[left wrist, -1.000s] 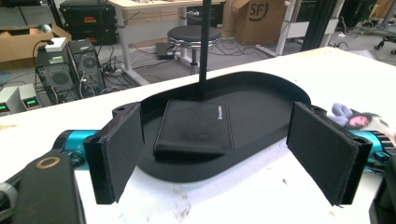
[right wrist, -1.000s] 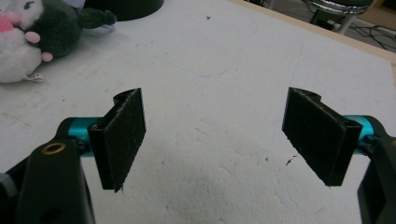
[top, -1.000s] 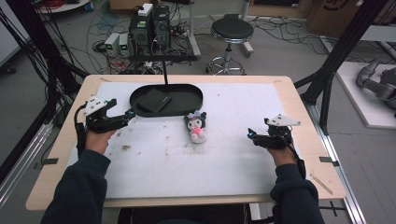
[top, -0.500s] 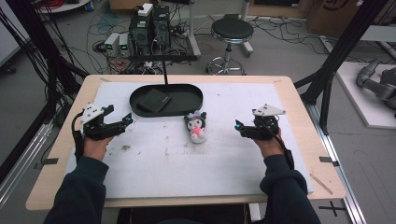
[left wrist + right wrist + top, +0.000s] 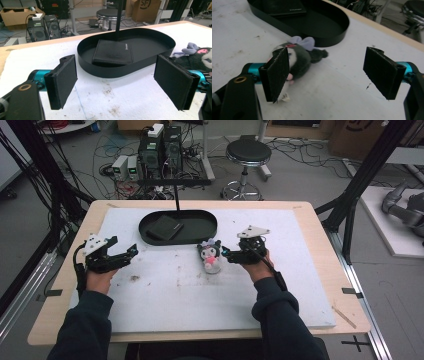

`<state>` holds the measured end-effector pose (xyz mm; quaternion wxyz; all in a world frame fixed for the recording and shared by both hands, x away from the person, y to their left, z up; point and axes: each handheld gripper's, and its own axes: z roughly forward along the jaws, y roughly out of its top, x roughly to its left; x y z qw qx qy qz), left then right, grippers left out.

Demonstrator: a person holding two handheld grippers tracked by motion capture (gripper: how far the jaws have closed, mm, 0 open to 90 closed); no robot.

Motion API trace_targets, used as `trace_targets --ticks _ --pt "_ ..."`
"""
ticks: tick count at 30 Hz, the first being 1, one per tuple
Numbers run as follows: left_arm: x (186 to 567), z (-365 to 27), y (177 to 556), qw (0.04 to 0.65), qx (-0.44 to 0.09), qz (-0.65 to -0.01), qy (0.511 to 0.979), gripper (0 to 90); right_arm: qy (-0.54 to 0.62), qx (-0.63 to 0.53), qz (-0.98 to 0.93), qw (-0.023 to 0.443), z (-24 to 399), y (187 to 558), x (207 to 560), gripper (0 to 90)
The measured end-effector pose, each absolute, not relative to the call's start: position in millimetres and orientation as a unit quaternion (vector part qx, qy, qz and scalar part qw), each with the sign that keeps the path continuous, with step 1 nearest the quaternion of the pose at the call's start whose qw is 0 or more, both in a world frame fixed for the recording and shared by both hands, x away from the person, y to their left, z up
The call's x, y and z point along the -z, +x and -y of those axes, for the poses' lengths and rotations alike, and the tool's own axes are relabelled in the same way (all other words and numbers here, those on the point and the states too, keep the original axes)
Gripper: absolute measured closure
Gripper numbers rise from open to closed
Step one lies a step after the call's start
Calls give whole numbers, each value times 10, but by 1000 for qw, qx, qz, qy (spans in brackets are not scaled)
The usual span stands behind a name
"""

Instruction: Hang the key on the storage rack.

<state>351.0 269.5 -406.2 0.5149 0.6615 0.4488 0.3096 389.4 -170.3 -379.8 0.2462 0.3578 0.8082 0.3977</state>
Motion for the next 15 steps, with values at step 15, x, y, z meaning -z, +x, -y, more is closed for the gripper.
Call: trace_targets --ticks 15 --pt "4098 -2740 3516 509 -313 -460 657 185 349 -276 -858 258 839 3996 4210 188"
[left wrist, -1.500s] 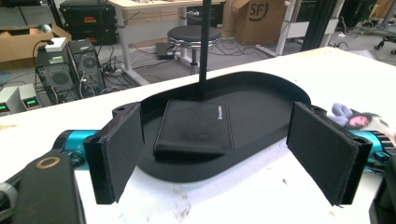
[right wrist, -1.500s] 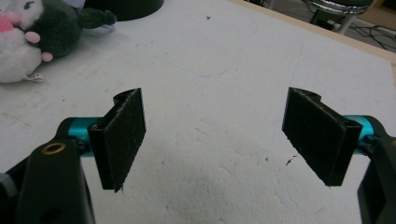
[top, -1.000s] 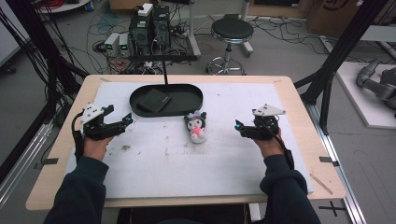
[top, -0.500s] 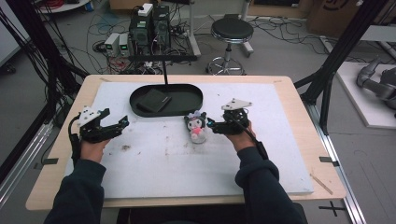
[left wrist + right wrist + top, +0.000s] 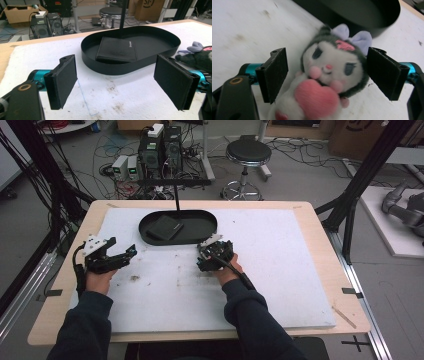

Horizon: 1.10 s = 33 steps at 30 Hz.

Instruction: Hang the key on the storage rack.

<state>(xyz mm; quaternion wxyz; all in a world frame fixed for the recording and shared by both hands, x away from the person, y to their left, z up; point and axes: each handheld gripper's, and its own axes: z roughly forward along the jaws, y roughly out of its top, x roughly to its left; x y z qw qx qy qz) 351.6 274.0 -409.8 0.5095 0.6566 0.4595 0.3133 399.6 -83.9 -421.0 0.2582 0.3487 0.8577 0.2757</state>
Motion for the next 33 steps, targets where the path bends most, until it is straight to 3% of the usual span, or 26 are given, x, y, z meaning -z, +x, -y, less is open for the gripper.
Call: trace_targets --ticks 2,4,8,11,19,33 --pt "4105 -2748 3519 509 -313 -462 656 185 358 -242 -861 267 857 4032 4257 189" --pt "4109 -2750 3523 510 -311 -462 656 185 376 -223 -867 238 898 4082 4312 200" --pt "4112 -2749 3527 510 -310 -462 656 186 367 -231 -871 230 940 4113 4286 311" --pt "4119 -2753 3529 511 -309 -463 655 187 361 -244 -872 224 983 4114 4243 343" --pt "4137 -2767 3541 512 -304 -465 655 192 325 -317 -864 218 1173 4134 3985 345" --pt "4158 -2758 3566 511 -301 -464 658 196 323 -392 -829 234 1355 4541 3302 346"
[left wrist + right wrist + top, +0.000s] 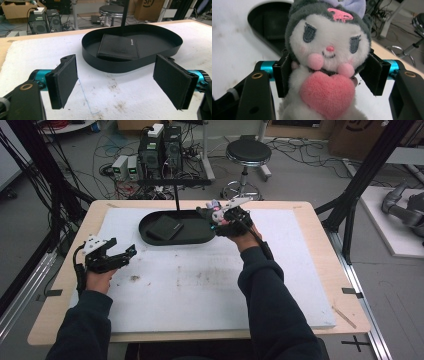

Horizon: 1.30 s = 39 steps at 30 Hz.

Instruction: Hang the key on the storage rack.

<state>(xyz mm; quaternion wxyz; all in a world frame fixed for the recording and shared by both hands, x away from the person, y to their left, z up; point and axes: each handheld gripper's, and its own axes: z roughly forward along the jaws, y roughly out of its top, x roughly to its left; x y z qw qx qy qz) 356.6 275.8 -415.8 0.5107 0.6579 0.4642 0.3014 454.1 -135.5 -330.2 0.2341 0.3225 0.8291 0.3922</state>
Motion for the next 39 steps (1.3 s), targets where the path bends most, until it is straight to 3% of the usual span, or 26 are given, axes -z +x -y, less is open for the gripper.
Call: trace_targets --ticks 10,25,33,39 --pt "4162 -2759 3569 511 -299 -464 659 196 312 -404 -824 246 1249 4825 3010 346" --pt "4168 -2770 3576 512 -297 -464 659 198 341 -401 -805 274 1046 5135 2838 346" --pt "4168 -2774 3574 511 -300 -465 658 200 374 -341 -805 310 1142 5186 2911 347" --pt "4165 -2762 3572 511 -298 -464 660 200 380 -293 -830 283 1142 5201 3301 359"
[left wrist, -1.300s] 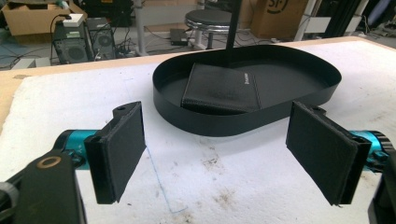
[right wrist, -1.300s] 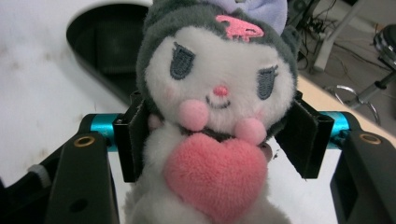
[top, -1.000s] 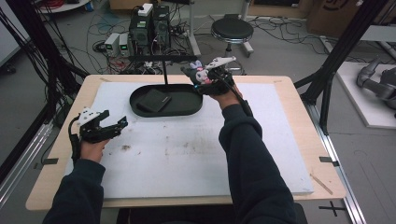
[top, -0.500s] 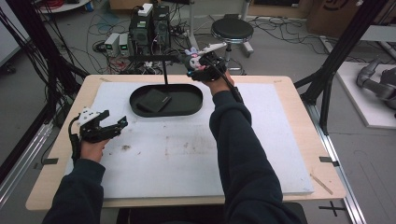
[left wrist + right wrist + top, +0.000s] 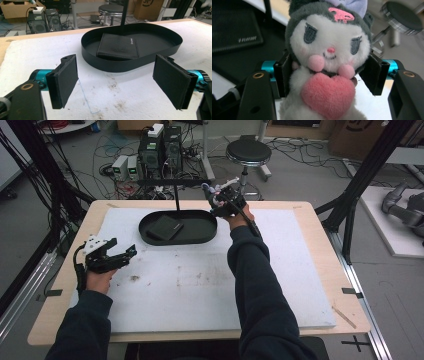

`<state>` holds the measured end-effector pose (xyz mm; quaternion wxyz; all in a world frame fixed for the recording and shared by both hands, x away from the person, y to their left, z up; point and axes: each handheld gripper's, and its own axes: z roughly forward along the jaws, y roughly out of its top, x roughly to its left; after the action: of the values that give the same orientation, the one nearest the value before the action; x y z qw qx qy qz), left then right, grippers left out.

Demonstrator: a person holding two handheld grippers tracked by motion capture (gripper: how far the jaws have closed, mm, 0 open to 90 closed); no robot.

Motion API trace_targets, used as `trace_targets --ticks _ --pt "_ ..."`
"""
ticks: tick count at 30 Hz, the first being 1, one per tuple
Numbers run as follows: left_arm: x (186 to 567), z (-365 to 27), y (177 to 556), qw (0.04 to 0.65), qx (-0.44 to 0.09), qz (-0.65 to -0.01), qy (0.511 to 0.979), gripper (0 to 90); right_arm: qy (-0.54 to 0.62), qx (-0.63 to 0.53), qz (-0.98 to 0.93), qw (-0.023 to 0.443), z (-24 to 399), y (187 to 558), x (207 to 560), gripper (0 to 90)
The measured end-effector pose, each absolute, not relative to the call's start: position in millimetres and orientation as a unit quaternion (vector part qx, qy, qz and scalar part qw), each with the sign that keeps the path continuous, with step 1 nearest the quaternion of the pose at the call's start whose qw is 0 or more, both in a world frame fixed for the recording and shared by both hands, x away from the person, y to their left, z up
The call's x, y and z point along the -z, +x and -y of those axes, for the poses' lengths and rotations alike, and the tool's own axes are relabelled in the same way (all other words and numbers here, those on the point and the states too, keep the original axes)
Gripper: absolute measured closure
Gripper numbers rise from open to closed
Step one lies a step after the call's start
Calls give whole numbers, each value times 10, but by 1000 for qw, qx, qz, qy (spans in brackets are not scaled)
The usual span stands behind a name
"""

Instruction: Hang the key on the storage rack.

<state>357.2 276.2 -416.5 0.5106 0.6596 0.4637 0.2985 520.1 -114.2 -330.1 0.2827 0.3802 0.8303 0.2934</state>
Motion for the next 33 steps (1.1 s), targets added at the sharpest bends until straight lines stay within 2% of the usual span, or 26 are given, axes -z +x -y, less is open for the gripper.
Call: trace_targets --ticks 8,14,18,26,31,33 --pt "4169 -2763 3574 510 -298 -464 660 200 370 -291 -842 265 897 5224 3590 361" --pt "4171 -2762 3576 510 -298 -464 661 200 375 -296 -839 259 840 5228 3673 265" --pt "4170 -2755 3573 509 -298 -464 661 200 375 -314 -836 249 904 5202 3651 223" --pt "4170 -2754 3570 509 -298 -462 662 200 365 -325 -839 237 1107 5114 3484 219" --pt "4172 -2755 3573 508 -297 -462 663 200 353 -323 -844 240 1294 5010 3365 216" --pt "4172 -2754 3572 511 -295 -462 662 200 342 -348 -834 257 1416 4911 3333 234"
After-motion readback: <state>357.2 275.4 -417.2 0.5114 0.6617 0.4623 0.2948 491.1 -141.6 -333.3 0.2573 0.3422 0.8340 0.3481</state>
